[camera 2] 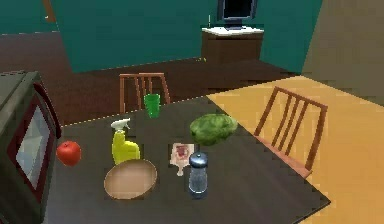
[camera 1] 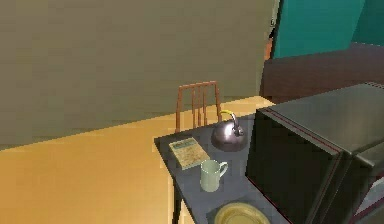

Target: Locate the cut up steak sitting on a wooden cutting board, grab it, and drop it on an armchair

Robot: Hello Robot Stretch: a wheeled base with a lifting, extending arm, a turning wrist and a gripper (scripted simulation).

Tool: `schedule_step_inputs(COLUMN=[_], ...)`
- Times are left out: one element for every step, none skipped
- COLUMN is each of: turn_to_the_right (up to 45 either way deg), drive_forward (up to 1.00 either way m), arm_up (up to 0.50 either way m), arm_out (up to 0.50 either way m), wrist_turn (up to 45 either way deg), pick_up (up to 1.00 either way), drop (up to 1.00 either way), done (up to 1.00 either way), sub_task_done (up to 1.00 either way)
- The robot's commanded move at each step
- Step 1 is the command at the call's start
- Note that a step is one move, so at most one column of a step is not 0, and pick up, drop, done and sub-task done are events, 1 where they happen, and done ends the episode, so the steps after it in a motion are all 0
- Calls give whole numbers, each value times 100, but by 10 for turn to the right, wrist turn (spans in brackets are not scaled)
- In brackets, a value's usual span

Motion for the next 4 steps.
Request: schedule_step_inputs(turn_to_the_right=[0,0,0,0], drive_forward=[0,0,0,0], arm_up=[36,0,0,0], arm_out=[0,30,0,0], wrist_turn=[0,0,450,450], pick_up=[0,0,0,0], drop=[0,0,0,0], done=[0,0,0,0], sub_task_done=[0,0,0,0])
